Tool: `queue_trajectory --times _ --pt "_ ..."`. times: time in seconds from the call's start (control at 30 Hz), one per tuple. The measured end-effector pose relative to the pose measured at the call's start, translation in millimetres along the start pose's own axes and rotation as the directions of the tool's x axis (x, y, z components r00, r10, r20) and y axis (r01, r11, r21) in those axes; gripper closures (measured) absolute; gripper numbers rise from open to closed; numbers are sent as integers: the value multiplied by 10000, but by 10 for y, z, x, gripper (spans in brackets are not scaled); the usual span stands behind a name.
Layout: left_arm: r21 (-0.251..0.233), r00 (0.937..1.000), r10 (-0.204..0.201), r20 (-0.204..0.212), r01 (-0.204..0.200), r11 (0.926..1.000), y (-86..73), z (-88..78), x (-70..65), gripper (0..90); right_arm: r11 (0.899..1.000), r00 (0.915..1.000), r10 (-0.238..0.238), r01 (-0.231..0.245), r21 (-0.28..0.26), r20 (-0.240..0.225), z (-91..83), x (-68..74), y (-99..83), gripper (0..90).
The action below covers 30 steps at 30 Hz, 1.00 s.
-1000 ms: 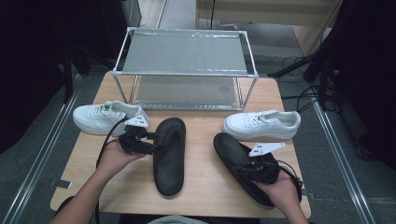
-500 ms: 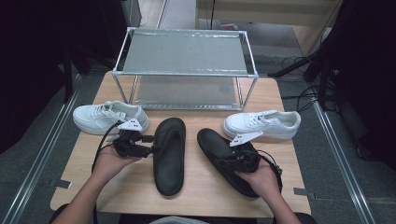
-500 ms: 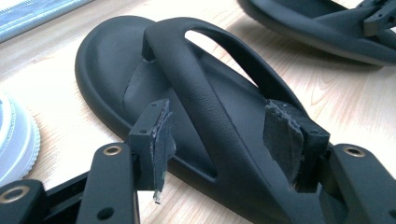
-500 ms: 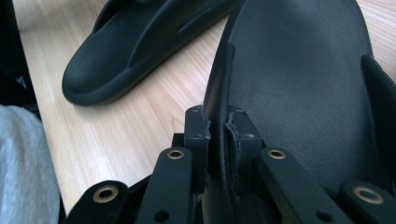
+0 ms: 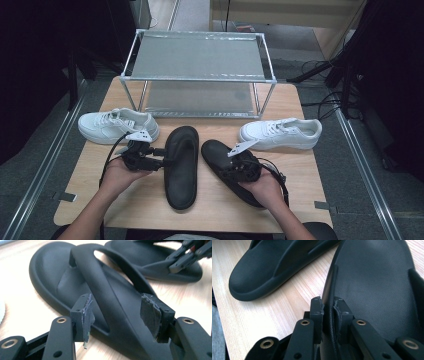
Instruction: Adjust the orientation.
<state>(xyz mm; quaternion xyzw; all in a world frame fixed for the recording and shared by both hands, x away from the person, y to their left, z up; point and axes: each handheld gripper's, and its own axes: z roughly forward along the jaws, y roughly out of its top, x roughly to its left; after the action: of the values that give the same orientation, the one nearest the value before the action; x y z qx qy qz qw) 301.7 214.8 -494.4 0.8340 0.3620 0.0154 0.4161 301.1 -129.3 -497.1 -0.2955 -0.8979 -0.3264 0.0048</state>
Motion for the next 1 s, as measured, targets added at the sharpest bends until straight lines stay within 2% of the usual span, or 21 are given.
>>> queue_trajectory --times 0.13,0.27,0.37,0.47,0.5,0.57,0.73,0.9,1.0 --pt "-131 10000 68 -42 -69 9999 -2 -24 -10 434 9992 9985 315 -326 -247 -454 7 -41 -13 780" --pt "-247 9999 17 -141 -20 9997 6 -45 -1 433 9985 9987 285 -305 -463 -431 -26 -41 -29 771" --pt "-263 9997 -12 -234 6 9997 3 -63 -6 426 9946 9988 308 -345 -982 -383 -128 -30 -46 782" --pt "-321 9996 -54 -262 45 9995 8 -77 5 411 9840 9939 674 -808 -1587 -877 -241 -31 -67 835" --pt "-330 9996 -68 -262 59 9994 12 -77 11 410 9828 9942 654 -790 -1669 -857 -267 -20 -74 855" --pt "-334 9995 -100 -297 90 9994 26 -78 21 403 9835 9951 545 -679 -1679 -829 -291 2 -95 900" --pt "-410 9996 28 -276 -40 9992 69 -64 31 401 9896 9945 663 -759 -1225 -806 -282 50 -153 900" --pt "-441 9989 403 -255 -414 9982 139 -33 23 402 9906 9943 749 -829 -1090 -757 -260 56 -205 900" --pt "-425 9991 368 -189 -376 9984 181 1 37 402 9912 9943 812 -878 -995 -687 -249 48 -245 900"
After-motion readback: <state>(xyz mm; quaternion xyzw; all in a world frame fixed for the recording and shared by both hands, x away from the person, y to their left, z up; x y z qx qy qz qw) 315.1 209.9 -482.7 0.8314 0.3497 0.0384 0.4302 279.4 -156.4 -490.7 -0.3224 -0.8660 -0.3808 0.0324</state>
